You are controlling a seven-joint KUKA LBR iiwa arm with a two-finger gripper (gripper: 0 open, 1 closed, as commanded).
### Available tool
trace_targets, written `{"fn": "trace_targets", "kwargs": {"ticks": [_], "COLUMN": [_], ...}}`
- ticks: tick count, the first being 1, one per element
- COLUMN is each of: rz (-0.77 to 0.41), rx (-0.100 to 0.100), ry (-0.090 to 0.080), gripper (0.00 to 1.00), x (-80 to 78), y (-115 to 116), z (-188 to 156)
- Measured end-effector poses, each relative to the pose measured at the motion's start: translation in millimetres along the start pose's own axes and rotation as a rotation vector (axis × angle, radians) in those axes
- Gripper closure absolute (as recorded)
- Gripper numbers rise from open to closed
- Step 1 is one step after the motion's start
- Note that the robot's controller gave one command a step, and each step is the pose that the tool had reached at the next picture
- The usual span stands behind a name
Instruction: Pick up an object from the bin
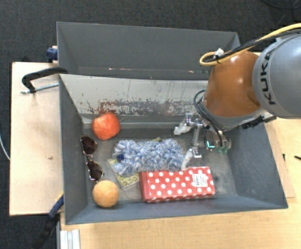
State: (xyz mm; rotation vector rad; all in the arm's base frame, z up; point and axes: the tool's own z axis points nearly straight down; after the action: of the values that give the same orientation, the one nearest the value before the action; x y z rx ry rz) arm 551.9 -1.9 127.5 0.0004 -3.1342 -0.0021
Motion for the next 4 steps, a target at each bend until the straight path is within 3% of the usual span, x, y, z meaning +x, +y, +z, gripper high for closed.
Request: {"fn": "trace_targets", "kwargs": {"ticks": [1, 2, 3, 4], "rz": [0.0, -0.064, 0.019, 0.02], "rx": [0.0, 0.003, 0.028, 0.028], "ry": [-0.008, -0.015, 0.017, 0.016], "gripper": [0.0, 0.0, 1.0, 1.0], "x": [-1.9, 3.1, -16.3, -16.4], "y": [0.0, 18.6, 52.3, 52.4], "z": [-4.2, 19.3, 40.0, 40.0]}}
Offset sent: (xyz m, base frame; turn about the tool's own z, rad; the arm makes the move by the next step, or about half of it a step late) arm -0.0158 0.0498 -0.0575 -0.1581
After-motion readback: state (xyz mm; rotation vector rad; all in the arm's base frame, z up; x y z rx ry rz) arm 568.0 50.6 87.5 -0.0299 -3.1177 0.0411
